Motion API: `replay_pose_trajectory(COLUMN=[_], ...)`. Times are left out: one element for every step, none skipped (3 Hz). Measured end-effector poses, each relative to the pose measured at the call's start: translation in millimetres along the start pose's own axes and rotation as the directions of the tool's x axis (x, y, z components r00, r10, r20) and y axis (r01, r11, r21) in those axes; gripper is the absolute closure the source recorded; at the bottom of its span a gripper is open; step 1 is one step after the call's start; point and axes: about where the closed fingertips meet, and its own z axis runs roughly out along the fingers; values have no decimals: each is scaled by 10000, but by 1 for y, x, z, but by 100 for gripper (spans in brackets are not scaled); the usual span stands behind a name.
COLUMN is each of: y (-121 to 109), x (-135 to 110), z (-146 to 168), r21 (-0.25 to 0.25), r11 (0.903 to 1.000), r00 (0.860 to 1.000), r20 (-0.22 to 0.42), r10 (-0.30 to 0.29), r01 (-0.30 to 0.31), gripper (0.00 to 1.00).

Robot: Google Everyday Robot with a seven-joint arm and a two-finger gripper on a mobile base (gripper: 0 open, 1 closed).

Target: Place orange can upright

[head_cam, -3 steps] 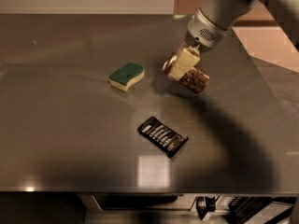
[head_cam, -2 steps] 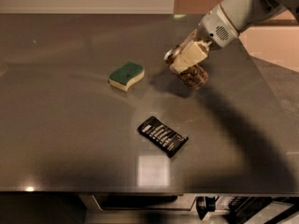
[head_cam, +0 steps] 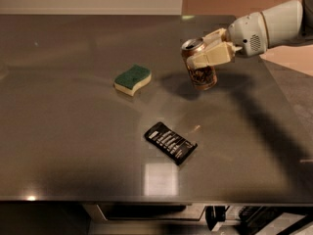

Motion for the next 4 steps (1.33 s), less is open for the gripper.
replay_pose_trajectory(y=[2,5,6,6], x=[7,20,34,43], z=[-7,-9,-5,-1], r21=[53,161,323,583], r11=[9999,9996,9992,9983], r00=[9947,9867,9796,9703], r20=[1025,1613,2004,2415], r10=[126,211,156,-114], r01=[-132,-240,-225,-28], gripper=[100,100,100,100])
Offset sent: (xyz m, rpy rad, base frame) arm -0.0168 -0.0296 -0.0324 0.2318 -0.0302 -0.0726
